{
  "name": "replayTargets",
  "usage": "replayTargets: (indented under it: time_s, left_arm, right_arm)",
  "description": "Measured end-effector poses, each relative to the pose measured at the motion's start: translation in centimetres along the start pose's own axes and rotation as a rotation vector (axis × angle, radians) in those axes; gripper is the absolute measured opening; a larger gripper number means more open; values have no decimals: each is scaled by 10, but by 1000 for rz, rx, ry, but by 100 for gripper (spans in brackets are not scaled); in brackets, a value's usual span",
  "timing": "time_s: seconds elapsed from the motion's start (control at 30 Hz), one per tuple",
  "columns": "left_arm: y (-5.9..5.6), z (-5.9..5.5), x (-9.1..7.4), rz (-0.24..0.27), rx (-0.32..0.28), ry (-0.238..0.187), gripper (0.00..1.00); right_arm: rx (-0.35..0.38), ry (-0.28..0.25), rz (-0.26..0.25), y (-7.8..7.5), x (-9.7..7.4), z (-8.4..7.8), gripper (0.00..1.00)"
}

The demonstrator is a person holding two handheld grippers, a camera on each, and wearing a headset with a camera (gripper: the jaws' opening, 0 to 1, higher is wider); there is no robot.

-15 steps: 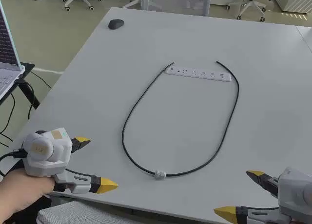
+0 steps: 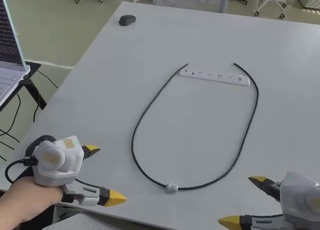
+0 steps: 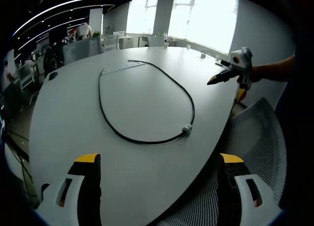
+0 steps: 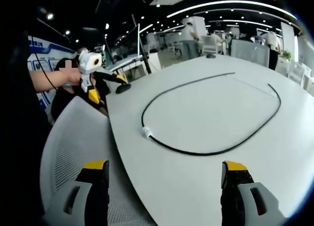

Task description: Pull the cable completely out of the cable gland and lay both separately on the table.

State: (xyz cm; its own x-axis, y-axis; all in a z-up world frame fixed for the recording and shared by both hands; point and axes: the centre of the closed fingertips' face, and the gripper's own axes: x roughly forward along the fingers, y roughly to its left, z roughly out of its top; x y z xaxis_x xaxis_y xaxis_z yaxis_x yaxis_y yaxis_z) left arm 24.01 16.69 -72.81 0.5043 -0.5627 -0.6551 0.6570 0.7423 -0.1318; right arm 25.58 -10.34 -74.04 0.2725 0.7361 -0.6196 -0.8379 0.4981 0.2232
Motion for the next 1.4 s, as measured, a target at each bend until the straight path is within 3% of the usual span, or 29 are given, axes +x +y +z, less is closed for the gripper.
replayTargets:
  time_s: [0.27,0.43,0.67,1.0,1.4]
  left_arm:
    - [1,2,1,-9,12,-5,99]
    - [0,-8,2,-15,30,19,99]
    - [-1,-13,0,-26,9,10,99]
    - [-11,-6,-3,-56,-14,-25,99]
    - [-11,-2,-2,-83,-9,-33,99]
  right_arm:
    - [-7,6,7,1,9,7,94]
    - [-16,9,9,2,16,14,93]
    - [-51,41,28,9,32,22,91]
    - [-114,99,51,18,55,31,84]
    - [-190,178,93,27,84,33,77]
